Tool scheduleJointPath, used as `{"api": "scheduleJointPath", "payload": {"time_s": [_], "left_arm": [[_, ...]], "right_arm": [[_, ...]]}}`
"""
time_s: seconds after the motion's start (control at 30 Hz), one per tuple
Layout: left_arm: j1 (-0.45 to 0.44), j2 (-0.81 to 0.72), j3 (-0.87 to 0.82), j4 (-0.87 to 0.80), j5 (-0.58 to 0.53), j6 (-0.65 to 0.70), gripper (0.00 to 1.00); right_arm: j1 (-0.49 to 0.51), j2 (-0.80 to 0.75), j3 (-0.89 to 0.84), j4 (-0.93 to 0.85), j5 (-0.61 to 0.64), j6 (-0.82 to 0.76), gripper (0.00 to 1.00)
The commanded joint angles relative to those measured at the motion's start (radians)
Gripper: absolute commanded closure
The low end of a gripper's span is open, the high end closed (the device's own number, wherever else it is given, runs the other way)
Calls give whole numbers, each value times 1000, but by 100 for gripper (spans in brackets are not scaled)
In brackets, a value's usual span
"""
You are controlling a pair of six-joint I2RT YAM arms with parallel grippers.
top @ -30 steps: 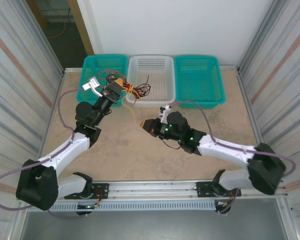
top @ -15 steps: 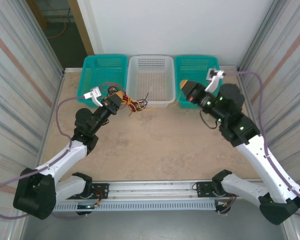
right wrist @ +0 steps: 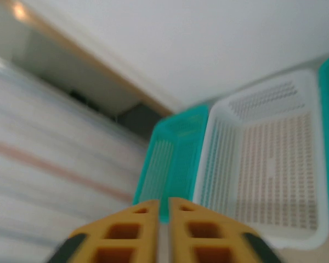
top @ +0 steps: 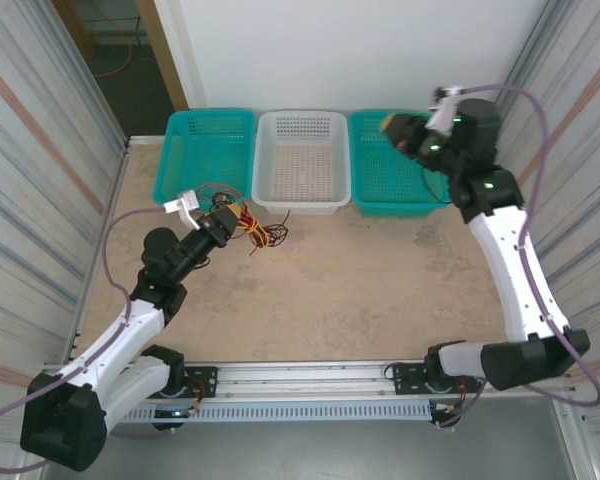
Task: Untangle the cables
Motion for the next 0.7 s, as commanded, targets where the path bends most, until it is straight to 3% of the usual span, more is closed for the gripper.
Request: {"api": "scheduleJointPath", "payload": {"time_s": [0.0,0.1,0.27,0.4,0.47,0.57,0.67], "left_arm": [[17,-2,115,-157,-18,-48,100],[35,39,161,-156,60,-94,100],[38,42,188,-147,72,-121,100],[40,55,216,-165,100,-120,100],[40,68,233,-180,126,-115,100],[40,87,264,-226,158,-98,100],[40,83,258,-231,149,-105,100]], "right_arm": [[191,-12,-32,-165,21,-242,49],[250,-70,-197,-77,41,-218,35],[213,-130,-405,68,-88,-75,27],[255,-149,-464,109,-173,-91,19],[288,-139,-433,65,-172,-145,18],[367,-101,-340,-45,-51,-250,19],[443,-40,-263,-71,42,-279,32]]}}
